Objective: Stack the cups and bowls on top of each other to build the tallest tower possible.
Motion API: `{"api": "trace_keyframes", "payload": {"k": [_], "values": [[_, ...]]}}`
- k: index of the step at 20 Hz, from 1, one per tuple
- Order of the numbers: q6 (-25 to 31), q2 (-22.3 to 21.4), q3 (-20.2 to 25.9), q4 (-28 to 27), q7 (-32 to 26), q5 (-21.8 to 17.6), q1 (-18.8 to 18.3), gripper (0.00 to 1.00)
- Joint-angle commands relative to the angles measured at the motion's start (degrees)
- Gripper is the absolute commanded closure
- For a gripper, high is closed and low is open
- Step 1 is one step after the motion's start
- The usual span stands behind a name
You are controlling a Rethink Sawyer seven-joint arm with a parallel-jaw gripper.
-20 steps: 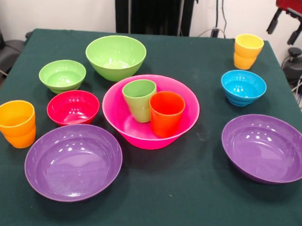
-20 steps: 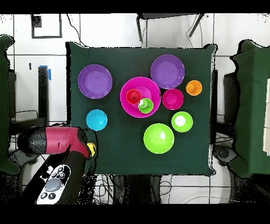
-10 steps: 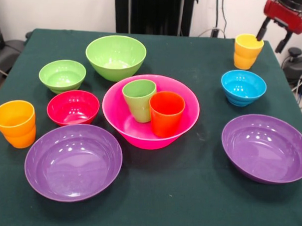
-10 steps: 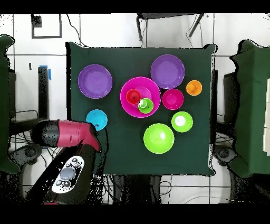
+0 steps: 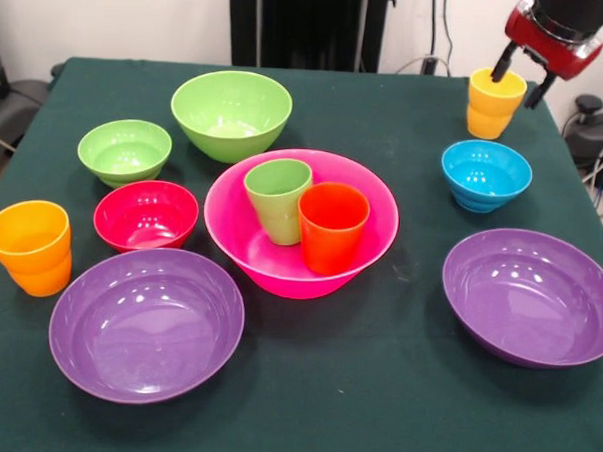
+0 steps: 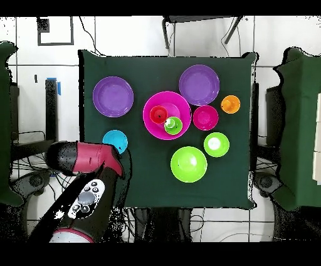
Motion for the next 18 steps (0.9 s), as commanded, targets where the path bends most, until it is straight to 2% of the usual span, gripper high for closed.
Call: {"api": "trace_keyframes", "payload": {"k": [1, 5, 11, 15, 18], "values": [[5.86, 2.85, 8.25, -1.71, 9.39, 2.86, -1.23, 0.0], [7.44, 2.02, 11.48, -0.11, 7.21, 5.39, -3.71, 0.0], [5.2, 1.74, 15.04, 1.1, 3.67, 7.21, -6.84, 0.0], [2.28, 2.22, 16.47, 1.05, 3.9, 7.68, -7.05, 0.0], [2.02, 2.82, 14.52, -0.09, 5.72, 5.86, -5.68, 0.0]]}}
